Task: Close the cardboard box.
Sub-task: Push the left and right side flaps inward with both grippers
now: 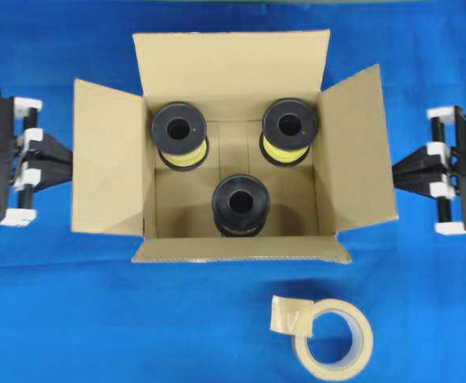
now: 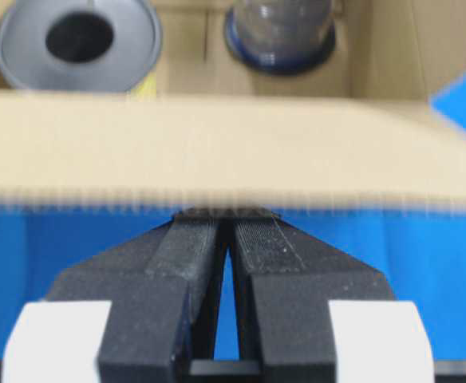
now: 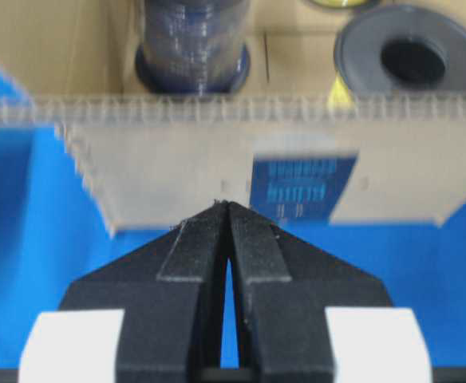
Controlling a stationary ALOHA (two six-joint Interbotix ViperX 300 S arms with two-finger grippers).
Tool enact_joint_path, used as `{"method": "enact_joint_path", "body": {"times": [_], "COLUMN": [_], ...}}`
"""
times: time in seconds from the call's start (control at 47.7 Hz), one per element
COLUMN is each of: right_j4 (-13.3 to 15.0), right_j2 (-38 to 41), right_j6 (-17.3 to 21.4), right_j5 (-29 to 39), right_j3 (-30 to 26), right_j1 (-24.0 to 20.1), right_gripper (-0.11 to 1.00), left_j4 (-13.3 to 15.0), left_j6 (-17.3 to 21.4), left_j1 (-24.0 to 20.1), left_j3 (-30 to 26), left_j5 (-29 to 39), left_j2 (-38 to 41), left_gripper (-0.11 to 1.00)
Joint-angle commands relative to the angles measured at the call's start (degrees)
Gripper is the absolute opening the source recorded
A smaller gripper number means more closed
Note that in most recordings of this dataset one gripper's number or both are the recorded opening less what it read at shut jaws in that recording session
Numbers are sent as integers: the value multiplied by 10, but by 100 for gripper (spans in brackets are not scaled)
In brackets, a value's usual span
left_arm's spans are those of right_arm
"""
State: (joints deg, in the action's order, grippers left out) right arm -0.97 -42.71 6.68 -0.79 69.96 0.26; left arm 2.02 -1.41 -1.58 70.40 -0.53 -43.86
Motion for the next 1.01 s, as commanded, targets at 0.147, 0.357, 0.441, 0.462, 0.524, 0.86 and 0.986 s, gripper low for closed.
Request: {"method": "enact_joint_path", "body": {"times": [0.147, 0.357, 0.441, 0.462, 0.524, 0.86, 0.986], "right_j4": [6, 6, 6, 6, 6, 4, 0], "right_j2": [76, 139, 165, 172, 198, 316, 349], "right_j6": [-3, -4, -4, -4, -4, -4, -3], "right_j5": [-74, -135, -156, -161, -171, -184, -185], "right_j3": [-62, -88, -99, -103, -119, -169, -178], "right_j1": [1, 12, 18, 18, 19, 22, 25], "right_gripper": [0, 0, 0, 0, 0, 0, 0], "left_j4": [1, 1, 1, 1, 1, 1, 1], "left_j6": [4, 4, 4, 4, 4, 6, 6], "left_j1": [-5, -24, -31, -32, -34, -35, -35], "left_j3": [-57, -90, -112, -117, -135, -210, -221], "left_j5": [-94, -149, -162, -163, -163, -164, -165], "left_j2": [69, 138, 173, 182, 208, 342, 366], "left_gripper": [0, 0, 0, 0, 0, 0, 0]}}
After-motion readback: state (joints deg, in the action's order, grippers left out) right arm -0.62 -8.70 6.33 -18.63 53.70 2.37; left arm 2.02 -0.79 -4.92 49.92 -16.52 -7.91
